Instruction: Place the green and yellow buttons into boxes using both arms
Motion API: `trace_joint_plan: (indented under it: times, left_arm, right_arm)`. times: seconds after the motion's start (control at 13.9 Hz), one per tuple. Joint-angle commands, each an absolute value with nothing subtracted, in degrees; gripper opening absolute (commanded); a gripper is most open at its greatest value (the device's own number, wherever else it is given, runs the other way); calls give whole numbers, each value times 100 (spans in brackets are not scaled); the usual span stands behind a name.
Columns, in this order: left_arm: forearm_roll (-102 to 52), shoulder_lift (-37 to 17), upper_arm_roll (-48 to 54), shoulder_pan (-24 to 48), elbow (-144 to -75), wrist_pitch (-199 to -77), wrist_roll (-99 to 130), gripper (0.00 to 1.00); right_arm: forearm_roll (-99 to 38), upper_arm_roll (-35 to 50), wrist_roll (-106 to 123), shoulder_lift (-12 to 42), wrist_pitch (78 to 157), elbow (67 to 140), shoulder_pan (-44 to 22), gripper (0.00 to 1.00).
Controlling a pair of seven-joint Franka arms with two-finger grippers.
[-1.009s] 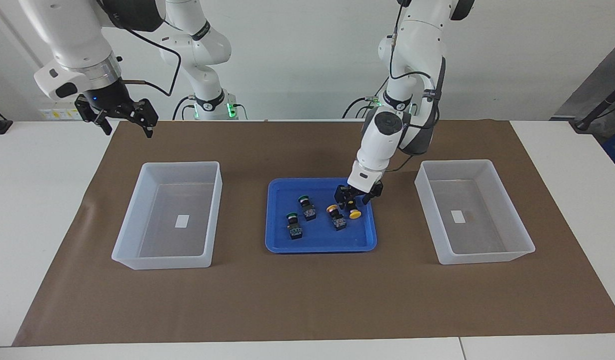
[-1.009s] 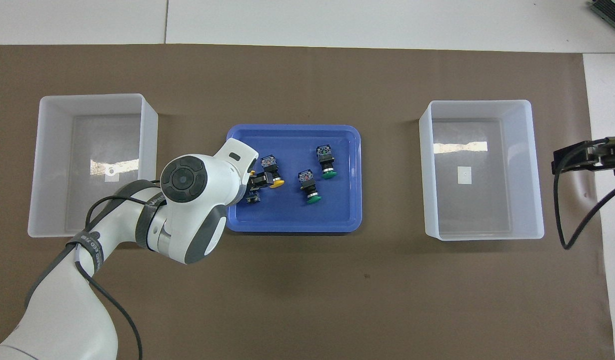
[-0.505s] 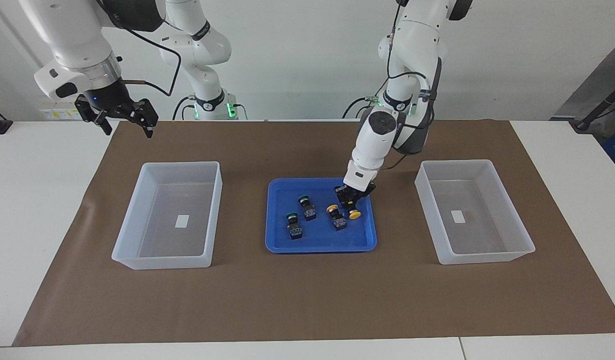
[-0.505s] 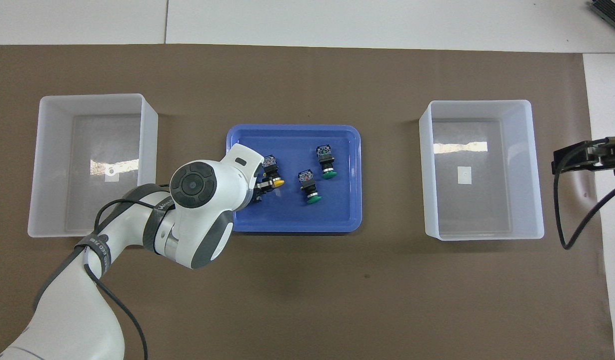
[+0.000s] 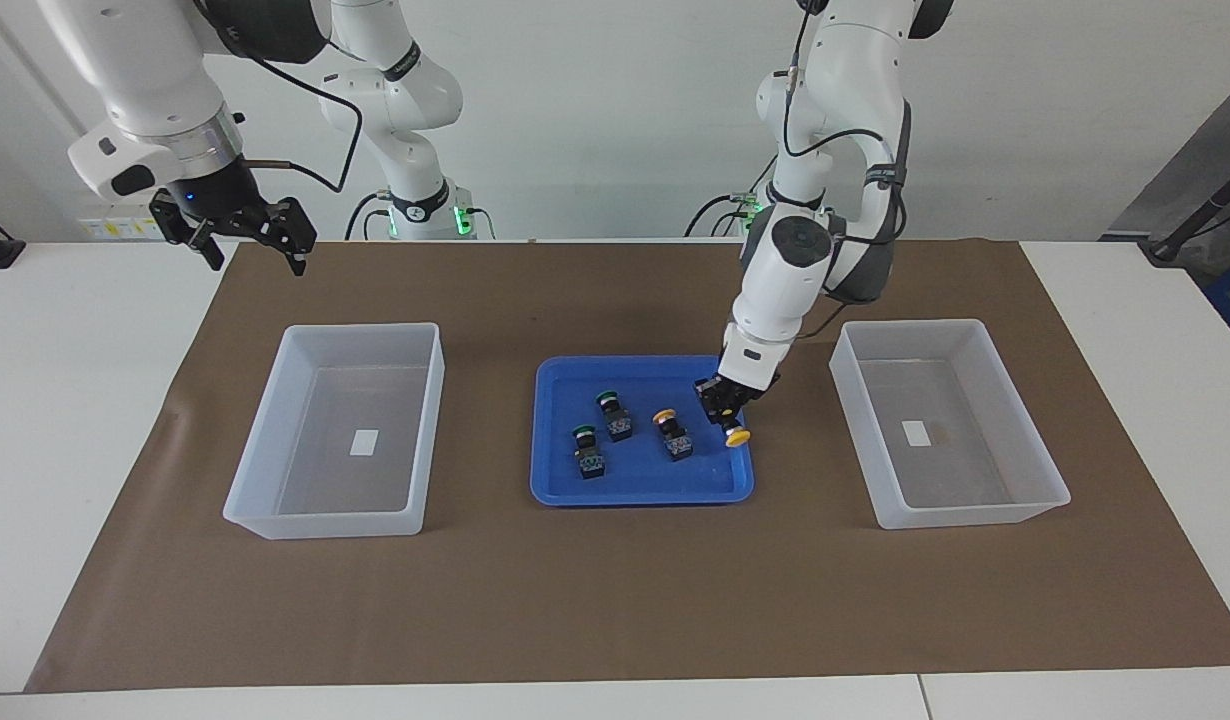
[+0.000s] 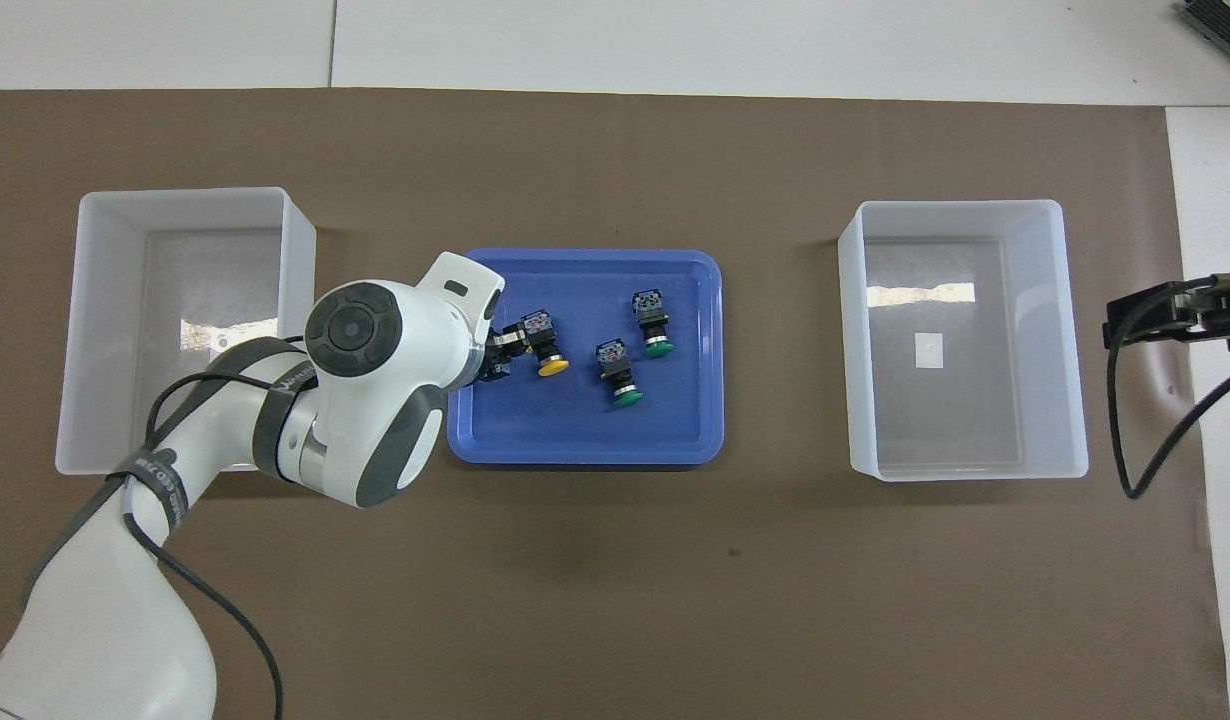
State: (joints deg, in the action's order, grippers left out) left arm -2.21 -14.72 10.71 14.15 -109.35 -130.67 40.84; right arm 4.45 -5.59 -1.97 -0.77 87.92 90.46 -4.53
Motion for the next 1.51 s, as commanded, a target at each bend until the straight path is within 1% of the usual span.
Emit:
trace_joint_plan:
  times: [0.0, 0.14, 0.43, 0.5, 0.65, 0.86, 0.94, 1.08, 1.23, 1.3, 1.37, 1.44]
  left_arm:
    - [-255, -1406, 1090, 951, -10180, -12140, 3712, 0]
    - [-264, -1371, 1107, 486, -10046, -11927, 2896, 0]
    - [-272, -1327, 1099, -244, -10151, -11927, 1427, 0]
    - [-272, -1310, 1099, -403, -10221, -11953, 1128, 0]
    - [-272, -1213, 1090, -745, -10554, -12154, 347, 0]
    - [-272, -1134, 1090, -914, -11248, -12917, -9, 0]
    - [-272, -1134, 1090, -914, -11485, -13190, -17, 0]
    - [-272, -1169, 1090, -923, -11803, -13508, -131, 0]
    - [-272, -1239, 1090, -932, -11988, -13719, -228, 0]
    - [-272, -1257, 1090, -949, -12023, -13798, -229, 10]
    - [-272, -1300, 1090, -975, -12023, -13799, -229, 30]
    - [-272, -1318, 1090, -984, -11989, -13781, -229, 55]
  right_arm:
    - [325, -527, -114, -211, 8824, 9202, -413, 100]
    - [325, -510, -114, -211, 8833, 9202, -413, 100]
    - [325, -405, -88, -220, 8833, 9202, -492, 100]
    - [316, -387, -62, -220, 8859, 9237, -518, 100]
    - [168, -334, -123, -263, 8990, 9368, -807, 100]
    - [-210, -325, -492, -430, 9894, 10087, -1272, 100]
    - [-263, -325, -623, -413, 10018, 10151, -1457, 100]
    - [-290, -325, -930, -151, 10238, 10169, -1879, 100]
    - [-290, -325, -1369, 200, 10711, 10169, -2248, 100]
    - [-290, -325, -1528, 385, 10975, 10169, -2433, 100]
    - [-334, -325, -1686, 613, 11239, 10169, -2626, 100]
    - [-343, -325, -1835, 841, 11511, 10169, -2845, 100]
